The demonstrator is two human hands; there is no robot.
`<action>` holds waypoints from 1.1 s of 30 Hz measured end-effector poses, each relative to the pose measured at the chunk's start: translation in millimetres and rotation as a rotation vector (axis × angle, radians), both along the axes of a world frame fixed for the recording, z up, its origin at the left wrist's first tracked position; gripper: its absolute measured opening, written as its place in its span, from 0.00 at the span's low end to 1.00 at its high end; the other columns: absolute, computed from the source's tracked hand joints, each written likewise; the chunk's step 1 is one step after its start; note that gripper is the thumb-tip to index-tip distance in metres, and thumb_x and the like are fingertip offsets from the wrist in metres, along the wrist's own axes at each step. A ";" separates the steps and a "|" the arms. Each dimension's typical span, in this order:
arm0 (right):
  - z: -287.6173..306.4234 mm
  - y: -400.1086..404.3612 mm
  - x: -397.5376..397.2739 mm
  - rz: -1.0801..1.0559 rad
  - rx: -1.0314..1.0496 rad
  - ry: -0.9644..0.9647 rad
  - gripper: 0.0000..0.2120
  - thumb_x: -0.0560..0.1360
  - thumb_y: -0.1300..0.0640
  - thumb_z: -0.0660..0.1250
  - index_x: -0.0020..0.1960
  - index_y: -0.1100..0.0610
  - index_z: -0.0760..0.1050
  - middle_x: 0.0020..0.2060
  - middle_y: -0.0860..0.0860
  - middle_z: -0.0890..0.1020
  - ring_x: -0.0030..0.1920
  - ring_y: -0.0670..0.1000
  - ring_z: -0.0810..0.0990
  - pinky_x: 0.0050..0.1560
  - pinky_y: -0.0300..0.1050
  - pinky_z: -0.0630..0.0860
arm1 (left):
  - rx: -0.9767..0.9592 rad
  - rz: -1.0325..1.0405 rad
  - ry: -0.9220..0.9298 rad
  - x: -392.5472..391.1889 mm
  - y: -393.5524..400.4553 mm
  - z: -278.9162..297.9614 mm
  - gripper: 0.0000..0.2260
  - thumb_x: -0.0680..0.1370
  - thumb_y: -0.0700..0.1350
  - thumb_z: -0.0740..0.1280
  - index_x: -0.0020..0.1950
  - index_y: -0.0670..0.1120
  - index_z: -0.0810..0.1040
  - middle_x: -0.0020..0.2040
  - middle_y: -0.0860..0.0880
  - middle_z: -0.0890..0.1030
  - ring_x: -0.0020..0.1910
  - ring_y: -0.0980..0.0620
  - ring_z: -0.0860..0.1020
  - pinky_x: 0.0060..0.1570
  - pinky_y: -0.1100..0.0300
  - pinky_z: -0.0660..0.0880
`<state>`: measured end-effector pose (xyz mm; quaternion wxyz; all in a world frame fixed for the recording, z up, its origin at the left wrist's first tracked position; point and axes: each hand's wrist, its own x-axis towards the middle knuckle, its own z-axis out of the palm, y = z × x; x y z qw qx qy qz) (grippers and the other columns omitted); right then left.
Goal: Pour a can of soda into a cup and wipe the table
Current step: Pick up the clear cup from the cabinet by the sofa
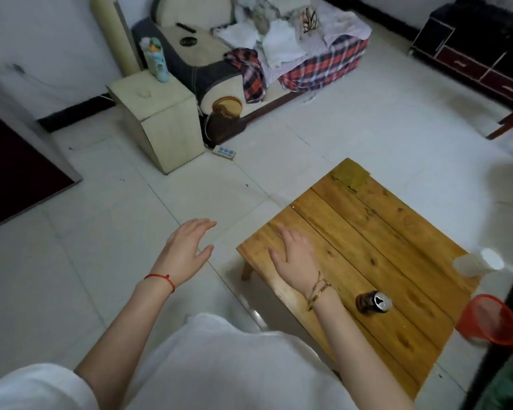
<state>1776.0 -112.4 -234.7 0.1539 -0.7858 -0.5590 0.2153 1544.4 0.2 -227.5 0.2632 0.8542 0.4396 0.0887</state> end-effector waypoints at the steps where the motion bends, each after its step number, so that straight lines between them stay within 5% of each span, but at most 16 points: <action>1: 1.4 13.6 -11.3 0.014 -0.001 0.004 0.26 0.81 0.50 0.60 0.77 0.56 0.63 0.72 0.52 0.70 0.73 0.53 0.65 0.75 0.48 0.57 | 0.003 0.019 0.001 -14.7 10.3 1.3 0.22 0.78 0.42 0.69 0.71 0.44 0.73 0.70 0.45 0.74 0.72 0.45 0.69 0.73 0.52 0.63; 16: 16.6 208.4 -175.9 0.194 0.022 -0.048 0.25 0.81 0.48 0.59 0.76 0.56 0.64 0.71 0.52 0.71 0.74 0.55 0.64 0.76 0.53 0.56 | 0.023 0.268 0.017 -210.1 155.6 19.8 0.20 0.79 0.44 0.67 0.71 0.46 0.73 0.72 0.46 0.72 0.73 0.46 0.67 0.73 0.49 0.62; 33: 11.9 464.3 -230.5 0.365 0.049 -0.100 0.25 0.81 0.49 0.59 0.75 0.57 0.65 0.71 0.52 0.71 0.73 0.54 0.66 0.75 0.53 0.57 | 0.037 0.423 0.000 -274.7 370.3 20.7 0.20 0.80 0.45 0.66 0.72 0.47 0.73 0.71 0.49 0.73 0.72 0.49 0.68 0.73 0.47 0.63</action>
